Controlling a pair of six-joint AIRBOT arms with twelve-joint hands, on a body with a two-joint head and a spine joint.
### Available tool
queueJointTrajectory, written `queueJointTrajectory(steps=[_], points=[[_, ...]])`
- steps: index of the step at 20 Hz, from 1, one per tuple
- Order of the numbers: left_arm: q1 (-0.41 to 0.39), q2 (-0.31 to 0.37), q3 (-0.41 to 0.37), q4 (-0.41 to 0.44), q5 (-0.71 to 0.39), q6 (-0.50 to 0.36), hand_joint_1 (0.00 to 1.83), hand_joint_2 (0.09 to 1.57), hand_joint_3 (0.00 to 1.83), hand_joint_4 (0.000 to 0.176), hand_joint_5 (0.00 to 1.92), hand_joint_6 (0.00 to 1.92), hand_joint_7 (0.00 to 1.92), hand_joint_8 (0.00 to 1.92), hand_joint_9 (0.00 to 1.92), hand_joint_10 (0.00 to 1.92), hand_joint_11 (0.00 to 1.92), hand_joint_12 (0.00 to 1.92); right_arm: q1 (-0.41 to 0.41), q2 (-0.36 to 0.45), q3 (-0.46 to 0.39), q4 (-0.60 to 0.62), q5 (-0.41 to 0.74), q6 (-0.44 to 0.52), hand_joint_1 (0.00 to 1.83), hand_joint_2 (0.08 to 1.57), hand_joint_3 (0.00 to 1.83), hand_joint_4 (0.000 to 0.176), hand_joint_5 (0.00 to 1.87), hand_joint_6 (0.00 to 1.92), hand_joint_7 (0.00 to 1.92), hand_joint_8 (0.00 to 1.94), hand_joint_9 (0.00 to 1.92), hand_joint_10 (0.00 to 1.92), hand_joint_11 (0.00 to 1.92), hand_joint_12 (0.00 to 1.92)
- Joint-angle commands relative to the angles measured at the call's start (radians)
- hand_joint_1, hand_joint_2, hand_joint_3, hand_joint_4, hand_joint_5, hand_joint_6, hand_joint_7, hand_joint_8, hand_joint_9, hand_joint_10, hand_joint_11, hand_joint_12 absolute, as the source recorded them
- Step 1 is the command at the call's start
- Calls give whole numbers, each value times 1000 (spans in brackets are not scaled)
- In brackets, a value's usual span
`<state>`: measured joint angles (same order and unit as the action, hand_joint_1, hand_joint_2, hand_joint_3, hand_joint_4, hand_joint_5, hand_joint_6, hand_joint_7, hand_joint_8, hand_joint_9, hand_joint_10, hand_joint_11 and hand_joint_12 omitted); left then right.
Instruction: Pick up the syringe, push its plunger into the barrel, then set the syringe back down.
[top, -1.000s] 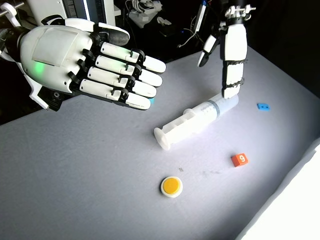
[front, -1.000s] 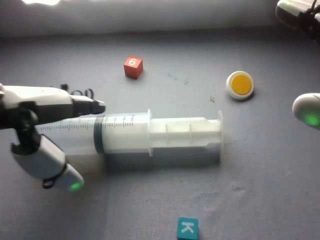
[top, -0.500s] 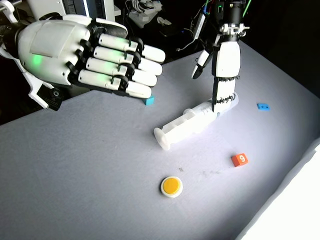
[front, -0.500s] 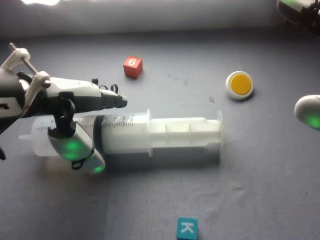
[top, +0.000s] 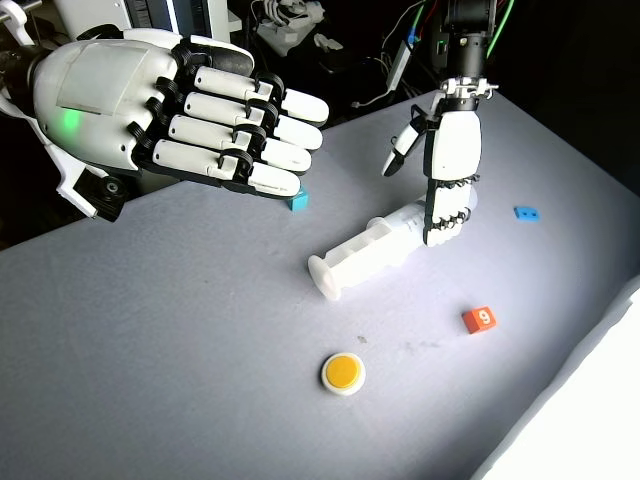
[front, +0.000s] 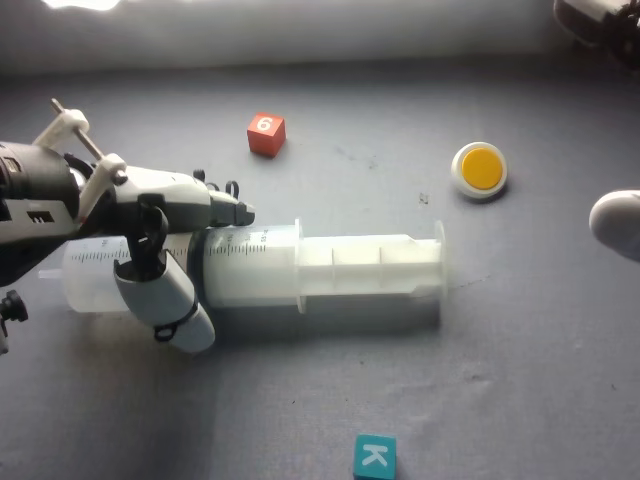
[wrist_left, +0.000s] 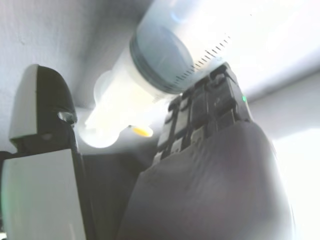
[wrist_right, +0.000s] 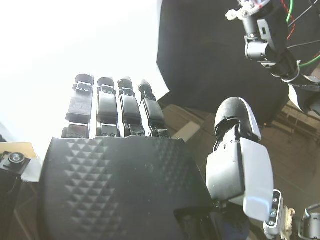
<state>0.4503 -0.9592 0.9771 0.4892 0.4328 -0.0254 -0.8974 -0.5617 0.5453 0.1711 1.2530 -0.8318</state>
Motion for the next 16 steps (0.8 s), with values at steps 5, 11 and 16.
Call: queueJointTrajectory(steps=[5, 11, 16], points=[[25, -44, 59, 33, -37, -1, 1221, 987, 3, 0, 0, 0, 0, 0, 0, 0, 0, 14, 8, -8, 2, -11, 153, 5, 0, 1154, 4, 0, 0, 0, 0, 0, 0, 0, 0, 0], [70, -86, 104, 33, -46, -1, 1248, 1003, 7, 0, 0, 0, 0, 0, 0, 0, 3, 2, 1, -24, 2, -12, 209, 6, 0, 1157, 4, 0, 0, 0, 0, 0, 0, 0, 0, 0], [81, -92, 113, 34, -56, -1, 1199, 1016, 10, 0, 0, 0, 0, 0, 0, 0, 37, 21, -12, -26, 2, -12, 215, 6, 0, 1157, 3, 0, 0, 0, 0, 0, 0, 0, 0, 0]])
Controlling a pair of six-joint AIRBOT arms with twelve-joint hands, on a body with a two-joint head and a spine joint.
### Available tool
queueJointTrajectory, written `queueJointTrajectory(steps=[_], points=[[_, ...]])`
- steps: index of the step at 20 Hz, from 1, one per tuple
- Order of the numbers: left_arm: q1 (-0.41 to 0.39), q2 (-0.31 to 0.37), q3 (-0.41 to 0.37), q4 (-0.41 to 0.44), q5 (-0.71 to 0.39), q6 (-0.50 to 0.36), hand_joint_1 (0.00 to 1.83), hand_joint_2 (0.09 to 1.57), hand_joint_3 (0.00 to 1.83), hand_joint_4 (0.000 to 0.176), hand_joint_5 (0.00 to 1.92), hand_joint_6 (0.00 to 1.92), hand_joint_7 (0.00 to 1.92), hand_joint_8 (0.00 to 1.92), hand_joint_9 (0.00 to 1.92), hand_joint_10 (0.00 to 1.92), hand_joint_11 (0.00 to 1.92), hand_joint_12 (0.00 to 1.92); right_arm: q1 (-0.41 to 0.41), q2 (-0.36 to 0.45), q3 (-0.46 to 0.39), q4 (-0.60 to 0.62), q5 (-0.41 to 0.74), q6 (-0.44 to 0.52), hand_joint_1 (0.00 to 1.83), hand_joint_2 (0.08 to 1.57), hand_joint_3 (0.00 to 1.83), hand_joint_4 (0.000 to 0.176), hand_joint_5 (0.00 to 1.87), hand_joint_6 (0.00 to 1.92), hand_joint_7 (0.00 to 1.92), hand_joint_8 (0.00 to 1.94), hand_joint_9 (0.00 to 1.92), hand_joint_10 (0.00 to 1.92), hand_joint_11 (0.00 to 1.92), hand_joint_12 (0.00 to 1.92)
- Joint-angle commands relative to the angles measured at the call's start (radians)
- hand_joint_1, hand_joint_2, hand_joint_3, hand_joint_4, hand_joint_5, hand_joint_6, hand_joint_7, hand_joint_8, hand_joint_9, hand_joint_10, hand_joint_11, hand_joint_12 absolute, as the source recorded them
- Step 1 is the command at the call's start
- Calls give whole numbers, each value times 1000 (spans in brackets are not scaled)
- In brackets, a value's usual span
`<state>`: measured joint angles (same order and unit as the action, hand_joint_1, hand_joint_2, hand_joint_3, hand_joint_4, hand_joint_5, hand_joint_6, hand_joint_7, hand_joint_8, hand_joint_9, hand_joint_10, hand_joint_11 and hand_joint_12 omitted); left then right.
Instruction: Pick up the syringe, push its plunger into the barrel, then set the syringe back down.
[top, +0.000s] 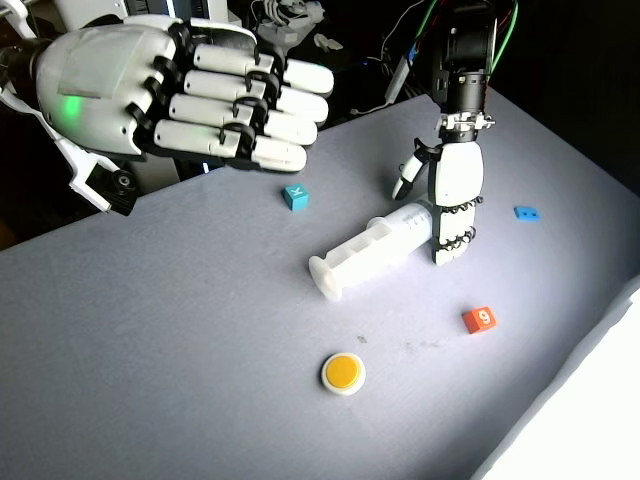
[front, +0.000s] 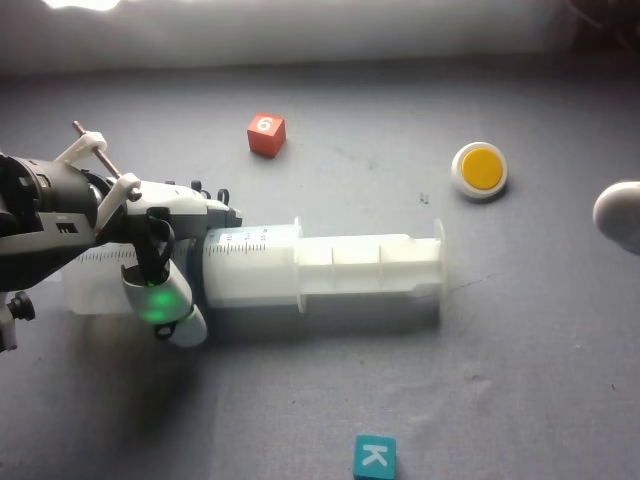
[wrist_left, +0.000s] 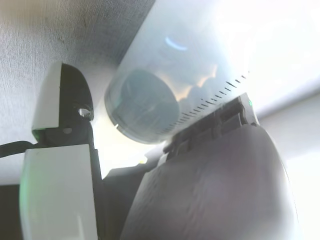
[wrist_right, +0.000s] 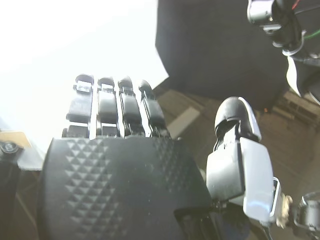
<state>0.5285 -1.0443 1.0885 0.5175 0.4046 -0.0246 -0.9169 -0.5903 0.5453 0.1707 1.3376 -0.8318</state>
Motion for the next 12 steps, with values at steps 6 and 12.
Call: queueJointTrajectory(steps=[6, 12], points=[[4, -3, -1, 6, -28, -2, 1112, 1166, 5, 0, 591, 61, 725, 45, 727, 87, 280, 1017, -8, 2, 2, 16, 98, -27, 0, 1147, 0, 0, 0, 0, 0, 0, 0, 0, 0, 0], [6, 2, -10, 9, -29, -2, 1373, 1127, 1, 0, 804, 1078, 989, 1049, 959, 1137, 796, 1054, -5, -10, 2, 58, 66, -35, 0, 1158, 2, 0, 23, 8, 26, 8, 0, 0, 0, 0]])
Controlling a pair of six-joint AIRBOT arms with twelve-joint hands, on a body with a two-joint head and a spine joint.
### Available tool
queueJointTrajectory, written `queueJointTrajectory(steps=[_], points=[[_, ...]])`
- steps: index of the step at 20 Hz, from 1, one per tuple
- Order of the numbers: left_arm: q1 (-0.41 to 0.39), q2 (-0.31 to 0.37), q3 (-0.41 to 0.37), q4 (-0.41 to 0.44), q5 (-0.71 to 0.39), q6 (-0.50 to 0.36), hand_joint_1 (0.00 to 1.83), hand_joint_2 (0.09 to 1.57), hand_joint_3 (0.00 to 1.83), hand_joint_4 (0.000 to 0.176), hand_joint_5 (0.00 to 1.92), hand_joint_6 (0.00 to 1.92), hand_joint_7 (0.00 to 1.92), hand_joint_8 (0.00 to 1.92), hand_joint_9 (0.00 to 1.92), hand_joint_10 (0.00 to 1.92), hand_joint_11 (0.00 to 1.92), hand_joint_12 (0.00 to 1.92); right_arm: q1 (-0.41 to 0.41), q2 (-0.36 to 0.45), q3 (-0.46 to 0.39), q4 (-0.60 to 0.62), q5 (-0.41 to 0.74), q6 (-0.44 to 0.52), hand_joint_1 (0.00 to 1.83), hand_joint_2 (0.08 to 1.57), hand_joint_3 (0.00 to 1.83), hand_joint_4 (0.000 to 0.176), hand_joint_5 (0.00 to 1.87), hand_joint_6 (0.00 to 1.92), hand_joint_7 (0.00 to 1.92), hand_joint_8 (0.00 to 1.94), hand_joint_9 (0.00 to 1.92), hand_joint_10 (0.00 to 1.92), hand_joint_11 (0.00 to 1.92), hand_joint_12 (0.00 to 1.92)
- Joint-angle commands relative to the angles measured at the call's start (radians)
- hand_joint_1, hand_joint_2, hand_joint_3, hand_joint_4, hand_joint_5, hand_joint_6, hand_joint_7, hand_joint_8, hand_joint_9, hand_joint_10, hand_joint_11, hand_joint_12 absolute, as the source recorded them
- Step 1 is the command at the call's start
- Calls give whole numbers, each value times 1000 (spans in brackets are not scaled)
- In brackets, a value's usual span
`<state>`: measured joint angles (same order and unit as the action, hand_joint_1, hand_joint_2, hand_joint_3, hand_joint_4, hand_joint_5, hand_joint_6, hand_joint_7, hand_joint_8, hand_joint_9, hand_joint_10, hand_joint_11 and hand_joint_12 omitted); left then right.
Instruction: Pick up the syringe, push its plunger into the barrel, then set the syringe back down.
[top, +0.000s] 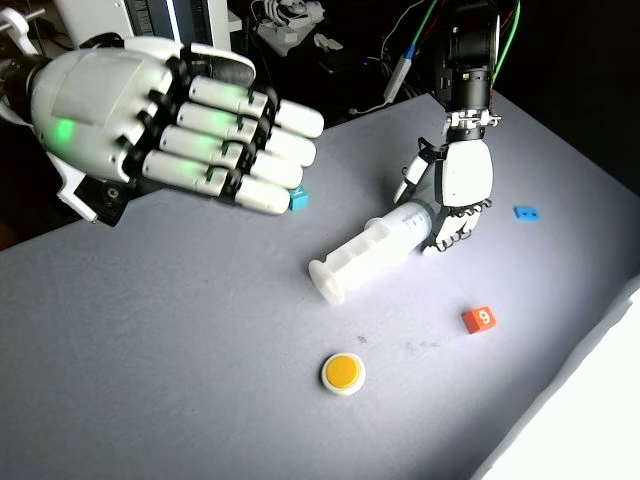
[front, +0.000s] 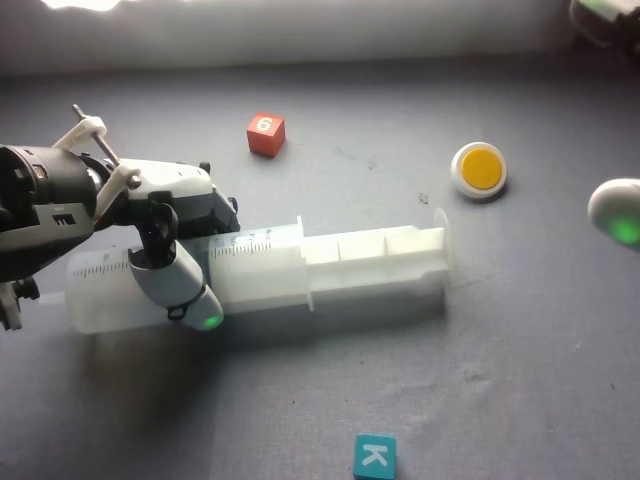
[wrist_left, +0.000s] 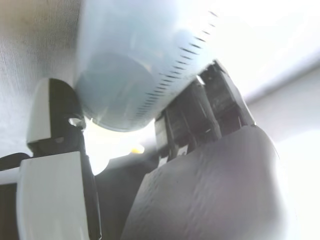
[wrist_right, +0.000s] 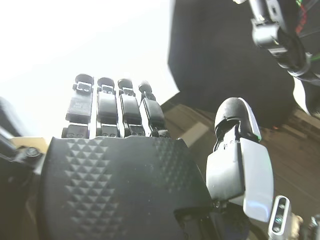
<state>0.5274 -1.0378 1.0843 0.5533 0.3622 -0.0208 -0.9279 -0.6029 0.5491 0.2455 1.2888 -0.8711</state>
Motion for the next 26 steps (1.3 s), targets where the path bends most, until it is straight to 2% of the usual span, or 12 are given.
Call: queueJointTrajectory(steps=[1, 3, 9, 16, 20, 23, 26], points=[[7, -2, -5, -26, 11, -6, 1374, 1122, 0, 0, 838, 1058, 975, 1037, 967, 1152, 788, 1107, 10, -3, -2, -2, 104, 7, 0, 1156, 1, 0, 22, 7, 25, 7, 0, 0, 0, 0], [-3, 7, -9, -26, 0, -6, 1375, 1113, 0, 0, 875, 1052, 971, 1004, 985, 1126, 768, 1138, 25, -21, -2, 46, 95, 15, 0, 1159, 3, 0, 12, 2, 19, 4, 0, 0, 0, 0], [-74, 78, -45, -27, -77, -1, 1368, 1140, 1, 0, 806, 1149, 930, 1086, 930, 1194, 728, 1183, 67, -54, -2, 144, 103, 12, 0, 1171, 5, 0, 22, 4, 23, 3, 0, 0, 0, 0], [-151, 185, -90, -94, -193, -1, 1359, 1174, 1, 0, 730, 1184, 864, 1257, 873, 1276, 694, 1200, 95, -97, -2, 215, 119, 24, 0, 1170, 3, 0, 29, 7, 35, 9, 4, 2, 2, 1], [-196, 229, -113, -97, -270, -1, 1361, 1171, 0, 0, 739, 1152, 873, 1246, 878, 1276, 688, 1213, 91, -126, -2, 221, 120, 91, 0, 1145, 0, 0, 0, 0, 0, 0, 0, 0, 0, 0], [-232, 262, -134, -85, -304, -1, 1358, 1178, 0, 0, 724, 1173, 854, 1273, 873, 1293, 696, 1209, 122, -161, -2, 265, 146, 154, 0, 1134, 0, 0, 0, 0, 0, 0, 0, 0, 0, 0], [-269, 283, -145, -85, -315, -1, 1357, 1183, 1, 0, 726, 1140, 854, 1317, 844, 1316, 700, 1190, 154, -165, -2, 270, 148, 276, 0, 1118, 0, 0, 0, 0, 0, 0, 0, 0, 0, 0]])
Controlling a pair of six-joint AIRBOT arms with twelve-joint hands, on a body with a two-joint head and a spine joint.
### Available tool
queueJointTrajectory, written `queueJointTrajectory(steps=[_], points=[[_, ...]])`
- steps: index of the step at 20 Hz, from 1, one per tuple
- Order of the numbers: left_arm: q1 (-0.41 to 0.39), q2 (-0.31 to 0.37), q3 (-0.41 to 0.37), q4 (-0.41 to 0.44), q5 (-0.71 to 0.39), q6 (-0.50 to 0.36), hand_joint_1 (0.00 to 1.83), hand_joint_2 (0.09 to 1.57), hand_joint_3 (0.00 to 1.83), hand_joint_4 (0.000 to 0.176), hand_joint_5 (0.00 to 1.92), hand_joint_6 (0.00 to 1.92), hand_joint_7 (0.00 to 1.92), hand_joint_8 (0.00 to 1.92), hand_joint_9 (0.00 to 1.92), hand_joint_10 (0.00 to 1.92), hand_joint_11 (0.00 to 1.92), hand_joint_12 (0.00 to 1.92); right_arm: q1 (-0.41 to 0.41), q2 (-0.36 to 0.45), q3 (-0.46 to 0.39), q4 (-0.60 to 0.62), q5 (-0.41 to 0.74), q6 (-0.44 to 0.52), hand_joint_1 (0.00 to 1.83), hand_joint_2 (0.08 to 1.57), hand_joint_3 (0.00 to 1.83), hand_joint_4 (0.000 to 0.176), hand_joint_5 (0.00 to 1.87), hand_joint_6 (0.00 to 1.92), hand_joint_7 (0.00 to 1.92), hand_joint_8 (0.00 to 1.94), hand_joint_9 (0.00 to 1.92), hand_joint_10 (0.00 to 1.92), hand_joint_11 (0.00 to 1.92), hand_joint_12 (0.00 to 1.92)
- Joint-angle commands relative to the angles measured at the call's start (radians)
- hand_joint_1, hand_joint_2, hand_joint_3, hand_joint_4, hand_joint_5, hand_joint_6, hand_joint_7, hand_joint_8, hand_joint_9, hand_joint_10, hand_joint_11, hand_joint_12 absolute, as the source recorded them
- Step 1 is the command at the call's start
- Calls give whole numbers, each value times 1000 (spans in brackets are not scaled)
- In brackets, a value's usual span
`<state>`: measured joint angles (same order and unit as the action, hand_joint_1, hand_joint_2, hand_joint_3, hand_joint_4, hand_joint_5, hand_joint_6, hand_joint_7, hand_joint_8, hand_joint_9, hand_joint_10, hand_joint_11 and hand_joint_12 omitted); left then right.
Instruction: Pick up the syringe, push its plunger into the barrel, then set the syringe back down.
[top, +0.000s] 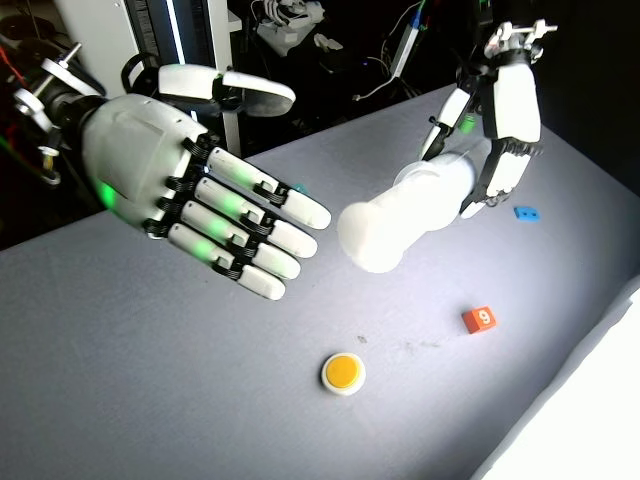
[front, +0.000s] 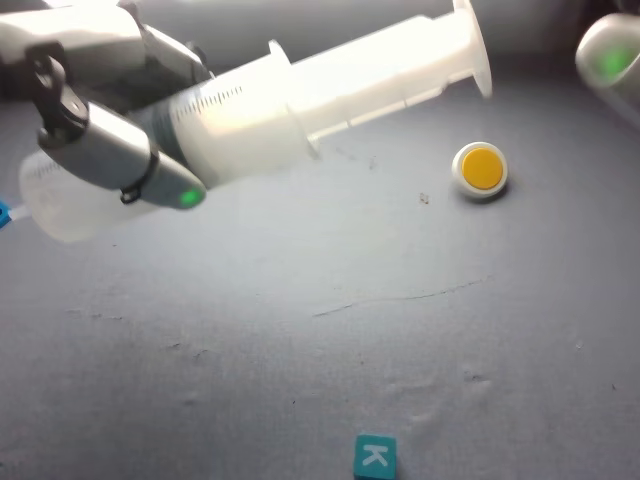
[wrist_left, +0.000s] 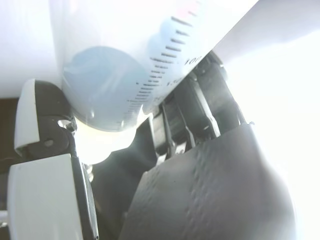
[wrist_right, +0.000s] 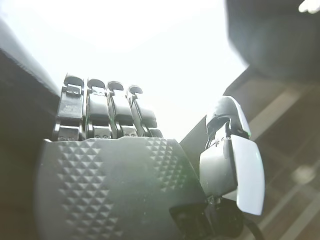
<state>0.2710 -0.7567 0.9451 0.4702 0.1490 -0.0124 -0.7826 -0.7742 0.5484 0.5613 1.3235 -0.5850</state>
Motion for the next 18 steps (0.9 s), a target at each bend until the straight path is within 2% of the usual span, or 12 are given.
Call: queueJointTrajectory(steps=[1, 3, 8, 11, 18], points=[[-24, 7, -9, -2, -106, -9, 1356, 1187, 0, 0, 731, 1128, 849, 1334, 831, 1333, 693, 1200, 14, 4, 0, -46, 113, 48, 0, 1111, 0, 0, 0, 0, 0, 0, 0, 0, 0, 0], [-40, 18, -19, 3, -107, -9, 1356, 1187, 0, 0, 742, 1108, 845, 1357, 826, 1332, 695, 1198, 33, -12, 9, -46, 113, 118, 0, 1111, 0, 0, 0, 0, 0, 0, 0, 0, 0, 0], [-61, 25, -27, 13, -106, -9, 1354, 1192, 1, 0, 723, 1129, 830, 1371, 828, 1340, 705, 1203, 120, -75, 49, -22, 74, 123, 0, 1115, 0, 0, 0, 0, 0, 0, 0, 0, 0, 0], [-73, 28, -35, 17, -97, -9, 1354, 1191, 0, 0, 719, 1155, 840, 1346, 826, 1338, 699, 1200, 169, -128, 84, -20, 53, 85, 0, 1115, 0, 0, 0, 0, 0, 0, 0, 0, 0, 0], [-78, 29, -53, 27, -83, -9, 1356, 1187, 0, 0, 742, 1122, 846, 1337, 820, 1348, 680, 1225, 199, -255, 123, -13, 34, 7, 0, 1122, 0, 0, 0, 0, 0, 0, 0, 0, 0, 0]])
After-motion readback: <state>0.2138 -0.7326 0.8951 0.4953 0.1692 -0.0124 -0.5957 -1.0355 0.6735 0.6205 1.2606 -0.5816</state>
